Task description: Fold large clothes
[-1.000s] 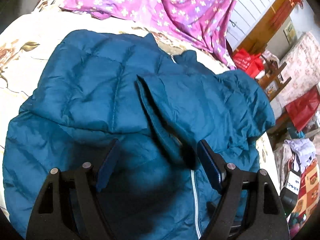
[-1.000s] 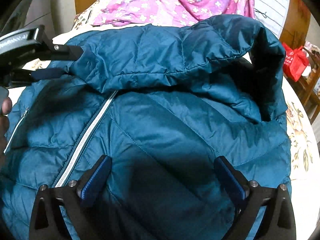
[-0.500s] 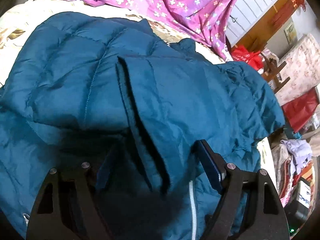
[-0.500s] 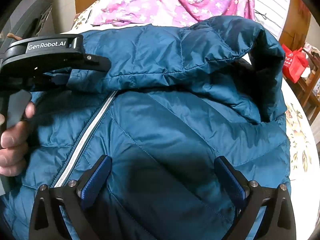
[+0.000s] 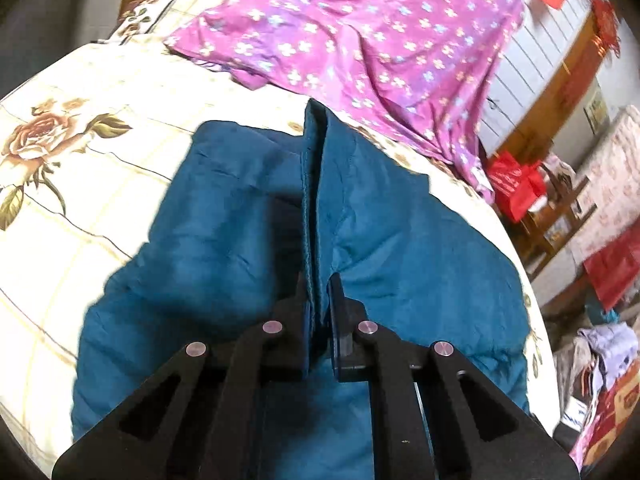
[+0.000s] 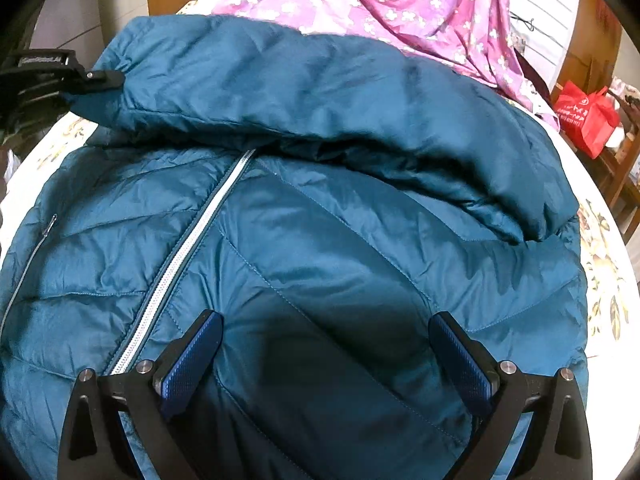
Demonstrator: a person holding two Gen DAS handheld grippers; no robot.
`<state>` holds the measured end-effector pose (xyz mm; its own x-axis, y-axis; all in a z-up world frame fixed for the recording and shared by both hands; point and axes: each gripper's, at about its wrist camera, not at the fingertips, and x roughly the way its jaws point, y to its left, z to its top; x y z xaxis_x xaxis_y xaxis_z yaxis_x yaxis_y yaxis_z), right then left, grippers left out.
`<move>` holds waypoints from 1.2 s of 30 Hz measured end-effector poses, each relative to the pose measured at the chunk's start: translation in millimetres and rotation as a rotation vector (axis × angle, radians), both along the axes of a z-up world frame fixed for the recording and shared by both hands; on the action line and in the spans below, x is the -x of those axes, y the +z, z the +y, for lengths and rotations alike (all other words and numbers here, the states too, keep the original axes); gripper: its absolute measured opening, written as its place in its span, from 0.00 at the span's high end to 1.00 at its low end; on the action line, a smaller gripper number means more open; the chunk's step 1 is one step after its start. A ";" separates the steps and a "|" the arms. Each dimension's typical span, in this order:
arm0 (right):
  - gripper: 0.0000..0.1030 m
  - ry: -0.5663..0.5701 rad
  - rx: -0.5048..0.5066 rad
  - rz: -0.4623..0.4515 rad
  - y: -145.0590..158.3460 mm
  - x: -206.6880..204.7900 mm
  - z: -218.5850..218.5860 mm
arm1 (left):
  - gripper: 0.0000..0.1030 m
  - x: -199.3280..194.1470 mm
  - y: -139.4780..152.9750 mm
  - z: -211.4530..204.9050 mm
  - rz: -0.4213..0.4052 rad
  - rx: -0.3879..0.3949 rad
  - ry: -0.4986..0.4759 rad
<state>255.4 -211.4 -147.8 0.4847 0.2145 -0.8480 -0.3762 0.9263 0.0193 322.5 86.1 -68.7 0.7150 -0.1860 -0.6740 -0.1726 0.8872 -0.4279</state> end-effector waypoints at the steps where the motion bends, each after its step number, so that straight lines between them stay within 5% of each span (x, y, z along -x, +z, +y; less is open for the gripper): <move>1: 0.00 0.001 0.003 -0.003 -0.2 -0.3 -0.1 | 0.94 -6.2 -6.7 2.6 0.013 0.004 0.001; 8: 0.00 0.015 -0.029 -0.006 6.4 -5.1 -5.4 | 0.86 -36.2 -27.4 1.7 0.088 -0.062 -0.009; 12: 0.01 -0.039 -0.102 -0.155 40.3 -7.0 -34.8 | 0.83 -36.2 -24.0 11.7 0.082 -0.078 0.014; 18: 0.02 -0.298 -0.177 -0.318 73.2 -39.6 -113.3 | 0.82 -13.0 18.3 29.8 -0.031 -0.252 0.305; 23: 0.38 -0.414 -0.281 -0.315 85.2 -82.1 -149.4 | 0.82 -44.8 20.5 -26.7 -0.054 -0.365 0.073; 27: 0.39 -0.295 -0.252 -0.287 76.5 -123.5 -125.8 | 0.82 -73.7 -26.0 -44.5 0.058 -0.404 -0.004; 30: 0.38 -0.317 -0.137 -0.161 27.8 -151.3 -123.4 | 0.80 -78.3 -49.3 -36.3 0.123 -0.422 0.007; 31: 0.37 -0.348 -0.121 -0.057 -2.7 -156.8 -132.6 | 0.80 -79.7 -49.8 -38.0 0.130 -0.435 -0.003; 32: 0.37 -0.365 -0.206 -0.011 -15.6 -159.4 -145.1 | 0.80 -80.8 -50.2 -38.0 0.134 -0.442 -0.009; 36: 0.38 -0.427 -0.197 -0.033 8.8 -161.2 -153.6 | 0.80 -83.9 -53.1 -29.6 0.147 -0.384 -0.003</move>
<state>416.6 -365.0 -139.0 0.5904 0.1455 -0.7939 0.0340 0.9783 0.2046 406.4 56.5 -121.8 0.6061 0.0972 -0.7895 -0.2044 0.9782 -0.0364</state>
